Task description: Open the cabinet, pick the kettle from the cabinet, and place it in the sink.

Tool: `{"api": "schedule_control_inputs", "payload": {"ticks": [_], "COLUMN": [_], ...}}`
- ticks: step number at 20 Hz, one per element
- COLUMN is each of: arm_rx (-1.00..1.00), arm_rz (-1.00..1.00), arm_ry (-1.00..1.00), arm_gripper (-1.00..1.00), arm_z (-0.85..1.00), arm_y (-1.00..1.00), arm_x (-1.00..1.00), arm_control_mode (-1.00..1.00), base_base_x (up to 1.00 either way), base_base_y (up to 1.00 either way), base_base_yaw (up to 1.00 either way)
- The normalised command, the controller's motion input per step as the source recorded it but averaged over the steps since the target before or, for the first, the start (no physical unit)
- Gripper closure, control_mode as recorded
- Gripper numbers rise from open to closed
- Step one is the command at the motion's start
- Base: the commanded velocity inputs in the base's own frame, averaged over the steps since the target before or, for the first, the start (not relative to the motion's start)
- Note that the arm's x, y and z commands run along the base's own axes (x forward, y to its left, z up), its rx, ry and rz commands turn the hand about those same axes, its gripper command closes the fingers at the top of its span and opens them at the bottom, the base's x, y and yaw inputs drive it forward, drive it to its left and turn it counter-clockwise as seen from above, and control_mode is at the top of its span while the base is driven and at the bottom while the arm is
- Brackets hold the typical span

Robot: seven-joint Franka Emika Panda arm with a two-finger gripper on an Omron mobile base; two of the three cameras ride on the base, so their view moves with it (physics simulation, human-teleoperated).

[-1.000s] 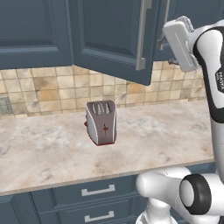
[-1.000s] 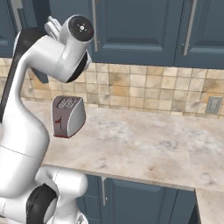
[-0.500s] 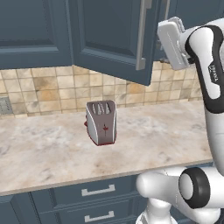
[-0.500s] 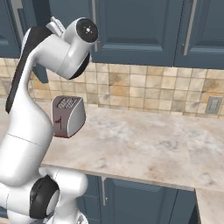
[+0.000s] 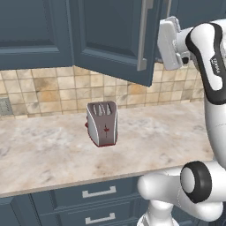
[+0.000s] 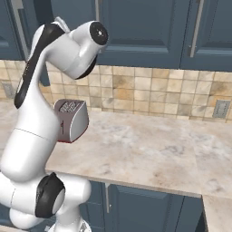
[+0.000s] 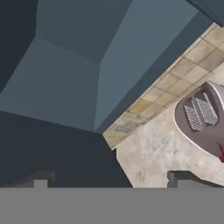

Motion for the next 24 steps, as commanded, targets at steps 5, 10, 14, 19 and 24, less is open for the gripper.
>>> {"api": "schedule_control_inputs", "payload": {"ticks": [5,10,14,19,24], "arm_rx": [0.08,0.02,0.00,0.00,0.00], "arm_rz": [0.12,0.15,0.18,0.17,0.04], "arm_ry": [0.07,0.02,0.00,0.00,0.00], "arm_gripper": [-1.00,-1.00,-1.00,-1.00,-1.00], "arm_z": [0.00,0.00,0.00,0.00,0.00], "arm_y": [0.16,0.30,0.26,0.25,0.34], "arm_x": [0.04,-0.13,-0.28,-0.47,-0.36], "arm_control_mode": [-1.00,-1.00,-1.00,-1.00,-1.00], "base_base_x": [0.00,0.00,0.00,0.00,0.00], "base_base_y": [0.00,0.00,0.00,0.00,0.00], "base_base_yaw": [0.00,0.00,0.00,0.00,0.00]}}
